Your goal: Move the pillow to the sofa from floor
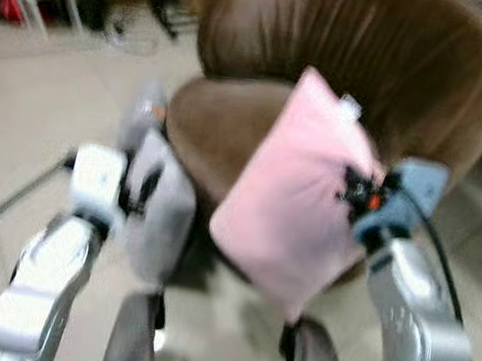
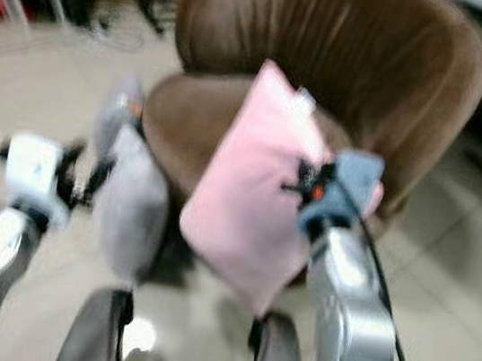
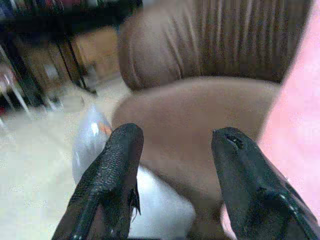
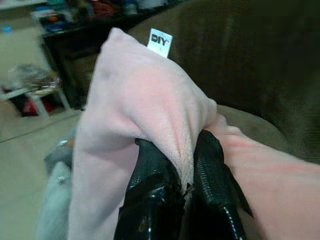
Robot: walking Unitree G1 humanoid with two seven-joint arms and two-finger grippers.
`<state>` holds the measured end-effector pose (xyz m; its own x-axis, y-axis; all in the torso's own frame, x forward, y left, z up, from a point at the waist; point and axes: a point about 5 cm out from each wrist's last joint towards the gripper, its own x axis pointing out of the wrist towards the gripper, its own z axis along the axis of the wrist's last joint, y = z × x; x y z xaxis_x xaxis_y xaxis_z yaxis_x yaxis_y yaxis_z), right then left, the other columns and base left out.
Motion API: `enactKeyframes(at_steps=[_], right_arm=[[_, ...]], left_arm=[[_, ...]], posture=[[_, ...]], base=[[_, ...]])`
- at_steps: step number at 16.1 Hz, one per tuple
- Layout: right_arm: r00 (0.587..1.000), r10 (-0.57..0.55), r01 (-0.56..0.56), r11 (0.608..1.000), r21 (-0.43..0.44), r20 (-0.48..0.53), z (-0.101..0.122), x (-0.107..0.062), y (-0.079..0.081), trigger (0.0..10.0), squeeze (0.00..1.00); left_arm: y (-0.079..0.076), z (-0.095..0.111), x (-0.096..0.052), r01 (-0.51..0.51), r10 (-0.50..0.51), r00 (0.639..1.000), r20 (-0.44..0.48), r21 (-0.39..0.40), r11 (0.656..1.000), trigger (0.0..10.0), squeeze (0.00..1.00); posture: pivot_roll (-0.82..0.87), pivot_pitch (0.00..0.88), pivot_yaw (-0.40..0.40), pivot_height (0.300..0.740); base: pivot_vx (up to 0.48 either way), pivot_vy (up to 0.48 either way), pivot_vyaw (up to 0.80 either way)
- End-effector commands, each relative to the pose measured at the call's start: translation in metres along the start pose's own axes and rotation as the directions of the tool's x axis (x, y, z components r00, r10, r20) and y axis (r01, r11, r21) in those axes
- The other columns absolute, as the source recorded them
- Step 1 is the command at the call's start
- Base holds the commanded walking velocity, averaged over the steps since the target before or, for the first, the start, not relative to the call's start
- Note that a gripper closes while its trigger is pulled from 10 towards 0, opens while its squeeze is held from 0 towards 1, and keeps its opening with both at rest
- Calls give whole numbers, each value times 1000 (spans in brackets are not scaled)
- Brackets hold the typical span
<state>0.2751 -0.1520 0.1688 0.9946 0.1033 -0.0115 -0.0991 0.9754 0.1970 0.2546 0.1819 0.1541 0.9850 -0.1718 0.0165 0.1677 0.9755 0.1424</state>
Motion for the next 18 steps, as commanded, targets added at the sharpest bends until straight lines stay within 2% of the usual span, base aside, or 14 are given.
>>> enactKeyframes(at_steps=[1, 9, 14, 18], right_arm=[[998, -22, 22, 1000, 7, 64, 11, -1, -4, 10000, 0], [995, -30, 30, 1000, 4, 96, 19, 0, -3, 10000, 0], [995, -48, 47, 999, 13, 87, 14, -1, -5, 10000, 0], [995, -64, 63, 998, 17, 76, 10, -3, -8, 10000, 0]], left_arm=[[-3, -7, -1, 7, -6, 1000, -28, 11, 1000, 10000, 0], [0, -8, 3, -1, 1, 1000, -13, 27, 1000, 10000, 0], [-2, -7, 6, 24, -24, 1000, -5, 56, 998, 10000, 0], [-3, -7, 6, 34, -34, 999, -6, 64, 997, 10000, 0]], posture=[[-66, 0, 16, 602], [-73, 0, 27, 687], [-73, 0, 37, 740], [-73, 0, 42, 740]], base=[[0, 0, 0], [0, 0, 0], [0, 0, 0], [0, 0, 0]])
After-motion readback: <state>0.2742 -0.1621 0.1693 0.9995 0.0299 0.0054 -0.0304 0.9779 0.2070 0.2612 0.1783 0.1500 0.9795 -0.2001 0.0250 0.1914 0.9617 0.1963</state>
